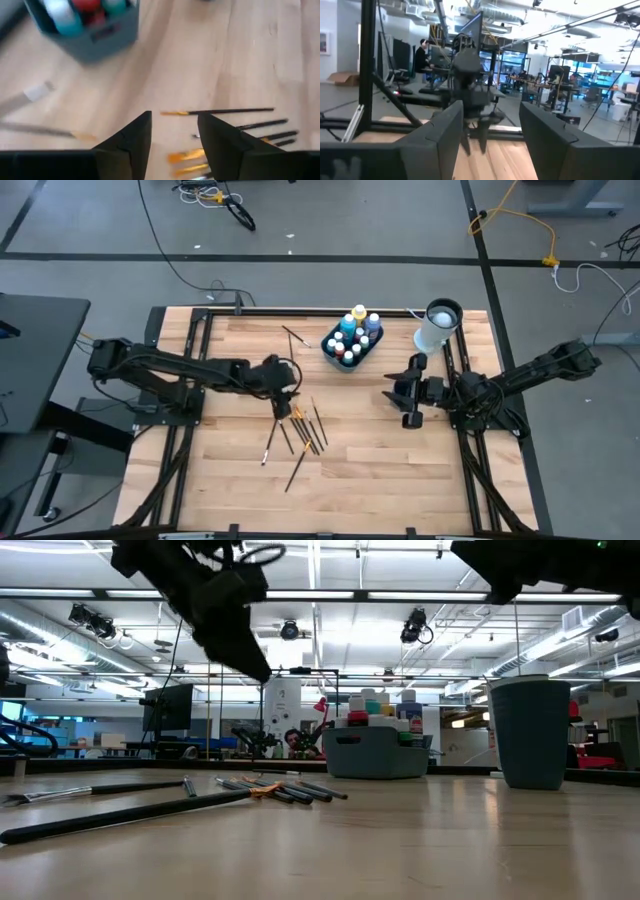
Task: Pick & Place Paint Supplies
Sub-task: Put the black paint brush into the blue cup
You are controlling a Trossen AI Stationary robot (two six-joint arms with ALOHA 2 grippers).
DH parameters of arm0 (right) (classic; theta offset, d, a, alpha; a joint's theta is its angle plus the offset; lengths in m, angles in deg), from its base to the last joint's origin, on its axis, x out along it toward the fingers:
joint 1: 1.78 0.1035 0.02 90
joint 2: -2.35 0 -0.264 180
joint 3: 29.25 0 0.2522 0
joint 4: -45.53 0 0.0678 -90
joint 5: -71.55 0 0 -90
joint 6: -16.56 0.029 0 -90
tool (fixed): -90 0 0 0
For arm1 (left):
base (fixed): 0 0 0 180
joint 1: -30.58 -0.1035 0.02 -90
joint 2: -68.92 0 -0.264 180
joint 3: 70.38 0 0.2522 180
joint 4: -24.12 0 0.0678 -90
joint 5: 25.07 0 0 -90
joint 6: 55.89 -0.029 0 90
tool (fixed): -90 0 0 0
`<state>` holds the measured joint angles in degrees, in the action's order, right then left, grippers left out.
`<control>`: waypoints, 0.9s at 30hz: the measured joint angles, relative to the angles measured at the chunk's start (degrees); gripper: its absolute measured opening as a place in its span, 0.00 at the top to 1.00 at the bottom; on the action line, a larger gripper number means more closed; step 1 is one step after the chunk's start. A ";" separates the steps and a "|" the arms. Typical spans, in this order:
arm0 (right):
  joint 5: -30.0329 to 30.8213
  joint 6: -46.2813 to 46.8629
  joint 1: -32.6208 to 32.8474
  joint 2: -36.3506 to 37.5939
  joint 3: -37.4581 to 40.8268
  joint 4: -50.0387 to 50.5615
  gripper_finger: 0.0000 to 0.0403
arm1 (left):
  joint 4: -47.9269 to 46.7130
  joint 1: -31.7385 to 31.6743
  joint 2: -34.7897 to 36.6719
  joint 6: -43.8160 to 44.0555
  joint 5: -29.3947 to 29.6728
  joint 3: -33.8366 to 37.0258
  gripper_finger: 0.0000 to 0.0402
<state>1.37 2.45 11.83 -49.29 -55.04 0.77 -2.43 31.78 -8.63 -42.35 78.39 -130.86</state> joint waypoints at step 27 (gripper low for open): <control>-1.35 -3.27 -0.07 -0.68 -0.30 -1.48 0.51 | -14.05 12.63 -15.17 62.43 6.25 0.00 0.59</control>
<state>0.03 -0.82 11.76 -49.96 -55.35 -0.70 -16.48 44.40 -23.80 20.08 84.64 -130.86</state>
